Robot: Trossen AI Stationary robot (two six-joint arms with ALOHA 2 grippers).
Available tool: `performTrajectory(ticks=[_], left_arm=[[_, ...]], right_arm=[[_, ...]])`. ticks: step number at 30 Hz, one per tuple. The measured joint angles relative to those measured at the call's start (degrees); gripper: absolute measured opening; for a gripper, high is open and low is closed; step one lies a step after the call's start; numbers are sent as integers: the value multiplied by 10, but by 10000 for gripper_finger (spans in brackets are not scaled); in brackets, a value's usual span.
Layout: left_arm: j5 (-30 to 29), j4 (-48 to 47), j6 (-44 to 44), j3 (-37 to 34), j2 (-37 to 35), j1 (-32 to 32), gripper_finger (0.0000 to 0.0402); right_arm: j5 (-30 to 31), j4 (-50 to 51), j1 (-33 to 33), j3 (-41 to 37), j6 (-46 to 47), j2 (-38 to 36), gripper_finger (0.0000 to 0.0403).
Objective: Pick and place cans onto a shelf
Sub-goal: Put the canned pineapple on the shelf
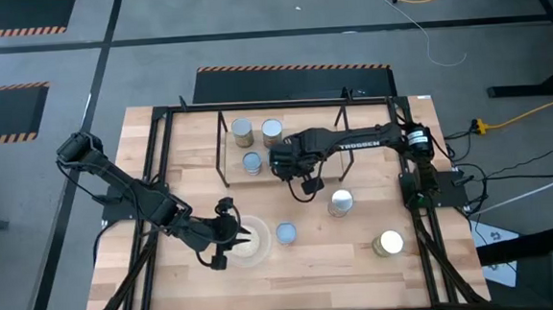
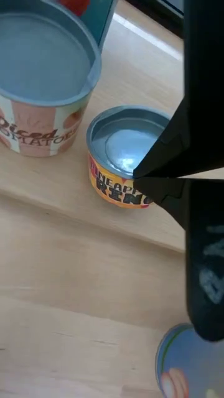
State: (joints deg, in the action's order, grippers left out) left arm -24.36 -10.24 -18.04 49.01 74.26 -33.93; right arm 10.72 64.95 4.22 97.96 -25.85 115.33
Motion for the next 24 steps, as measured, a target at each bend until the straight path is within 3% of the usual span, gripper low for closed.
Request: performTrajectory(ticks=[13,24], left_arm=[[1,0,-15,0,0,0,76],[0,0,-39,0,0,0,76]], right_arm=[[-29,1,8,0,0,0,28],[-29,0,9,0,1,0,86]])
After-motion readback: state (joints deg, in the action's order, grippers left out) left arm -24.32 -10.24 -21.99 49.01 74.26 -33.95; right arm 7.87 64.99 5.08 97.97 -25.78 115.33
